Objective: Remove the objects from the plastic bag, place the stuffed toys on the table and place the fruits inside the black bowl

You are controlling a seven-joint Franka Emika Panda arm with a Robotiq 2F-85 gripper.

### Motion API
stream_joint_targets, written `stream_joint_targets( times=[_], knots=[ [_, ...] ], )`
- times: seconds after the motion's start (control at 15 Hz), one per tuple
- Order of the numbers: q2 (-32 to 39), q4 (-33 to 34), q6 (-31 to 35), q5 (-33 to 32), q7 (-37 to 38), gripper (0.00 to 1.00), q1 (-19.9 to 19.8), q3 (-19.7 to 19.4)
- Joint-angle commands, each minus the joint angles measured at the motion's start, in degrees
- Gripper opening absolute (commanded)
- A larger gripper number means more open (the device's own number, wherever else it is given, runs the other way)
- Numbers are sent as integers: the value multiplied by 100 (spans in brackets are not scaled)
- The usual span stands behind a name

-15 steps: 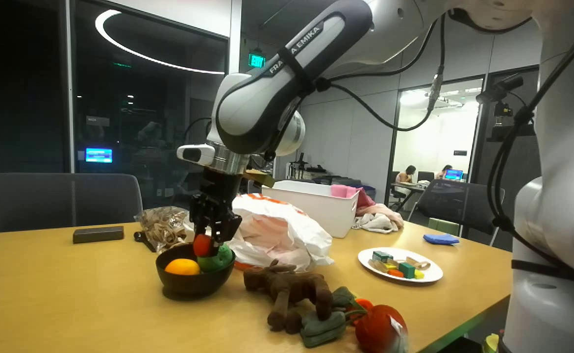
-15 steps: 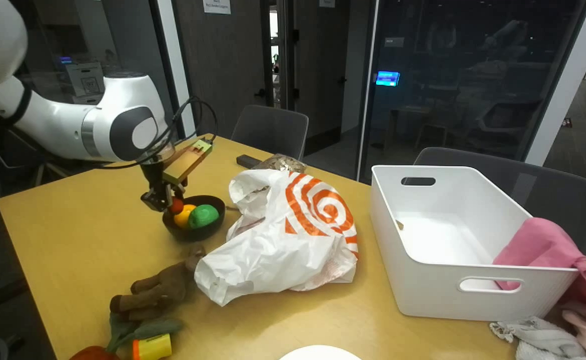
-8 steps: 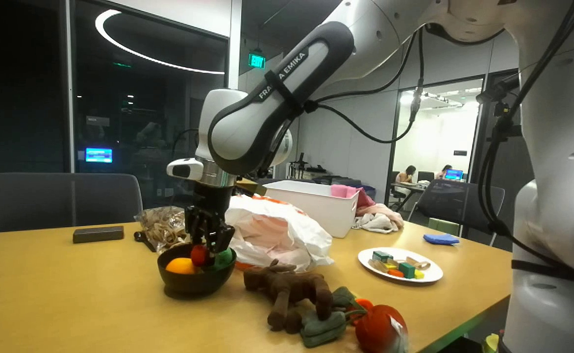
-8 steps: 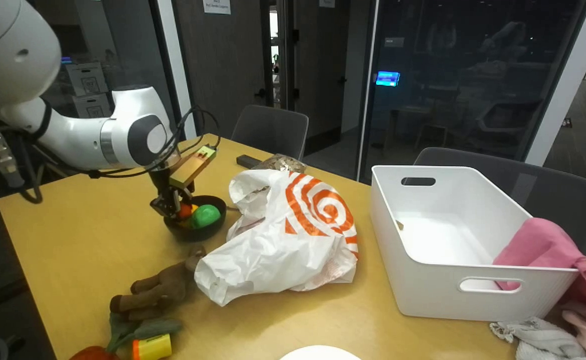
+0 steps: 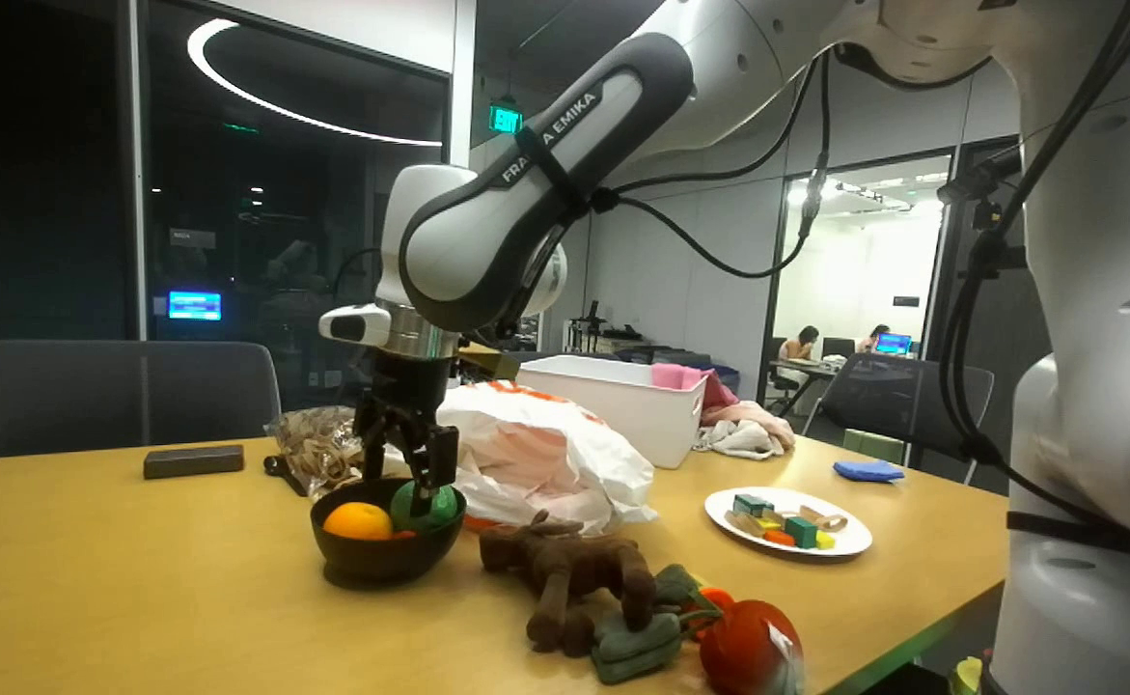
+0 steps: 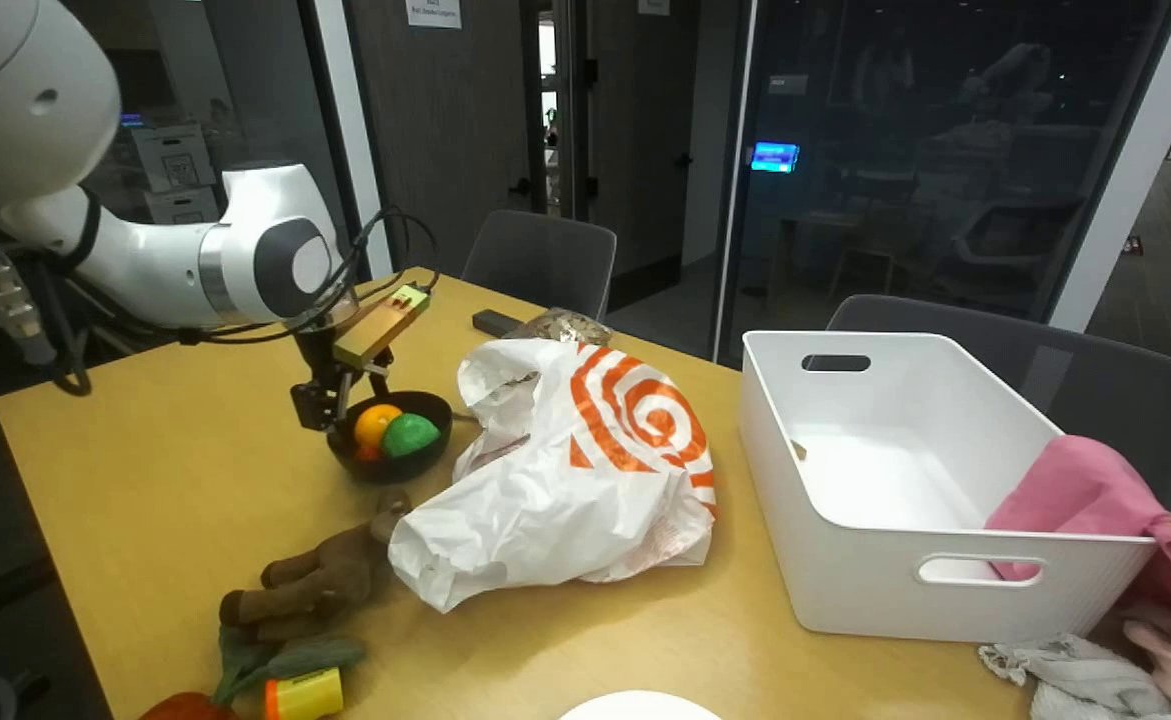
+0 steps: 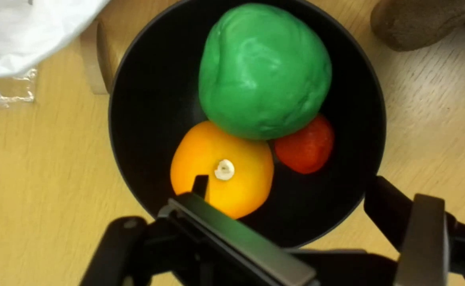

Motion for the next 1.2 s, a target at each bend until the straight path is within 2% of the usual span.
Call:
stream_joint_targets(
  times=[0.0,0.33,0.73,0.93,1.13],
  knots=[
    [-497,185,-945,244,349,100,-54,76],
    [-1040,468,-2050,185,1241,100,-51,-38],
    [-1416,592,-2872,128,1900,100,-48,-107],
    [-1439,599,-2989,183,2125,100,-56,-140],
    [-1363,531,-2869,156,2052,100,-31,-144]
  ],
)
